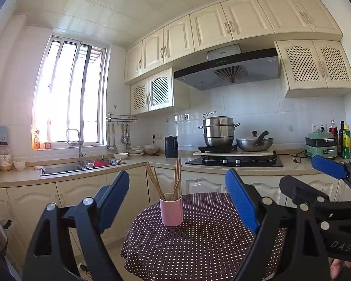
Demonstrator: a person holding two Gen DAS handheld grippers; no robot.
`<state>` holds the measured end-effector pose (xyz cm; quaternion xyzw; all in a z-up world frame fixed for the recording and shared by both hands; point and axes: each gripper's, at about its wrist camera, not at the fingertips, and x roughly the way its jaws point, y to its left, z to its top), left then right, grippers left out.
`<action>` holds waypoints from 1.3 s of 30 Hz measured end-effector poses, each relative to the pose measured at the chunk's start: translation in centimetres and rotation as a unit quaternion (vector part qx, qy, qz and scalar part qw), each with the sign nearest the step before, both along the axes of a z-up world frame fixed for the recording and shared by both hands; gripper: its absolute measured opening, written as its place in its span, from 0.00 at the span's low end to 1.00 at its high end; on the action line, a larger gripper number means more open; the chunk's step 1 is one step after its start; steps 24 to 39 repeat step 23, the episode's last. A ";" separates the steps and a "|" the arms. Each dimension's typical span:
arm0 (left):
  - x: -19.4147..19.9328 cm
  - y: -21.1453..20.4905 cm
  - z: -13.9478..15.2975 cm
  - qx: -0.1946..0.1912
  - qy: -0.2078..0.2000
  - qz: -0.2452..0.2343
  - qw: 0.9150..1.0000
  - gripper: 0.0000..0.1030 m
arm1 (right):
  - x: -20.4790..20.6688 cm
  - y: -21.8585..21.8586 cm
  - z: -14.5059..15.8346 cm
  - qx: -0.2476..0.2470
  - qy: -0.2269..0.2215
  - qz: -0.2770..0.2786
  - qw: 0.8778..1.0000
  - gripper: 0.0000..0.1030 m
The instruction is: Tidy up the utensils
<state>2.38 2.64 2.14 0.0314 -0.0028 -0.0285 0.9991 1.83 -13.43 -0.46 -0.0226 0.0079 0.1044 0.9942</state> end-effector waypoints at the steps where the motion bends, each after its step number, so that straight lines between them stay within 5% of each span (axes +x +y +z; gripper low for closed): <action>1: 0.0 0.0 0.0 0.000 0.000 0.000 1.000 0.80 | 0.0 0.0 0.0 0.000 0.001 0.000 1.000 0.78; 39: 1.5 0.5 -0.7 0.003 0.023 0.013 1.000 0.80 | 1.4 0.8 -1.2 0.003 0.020 0.004 1.000 0.78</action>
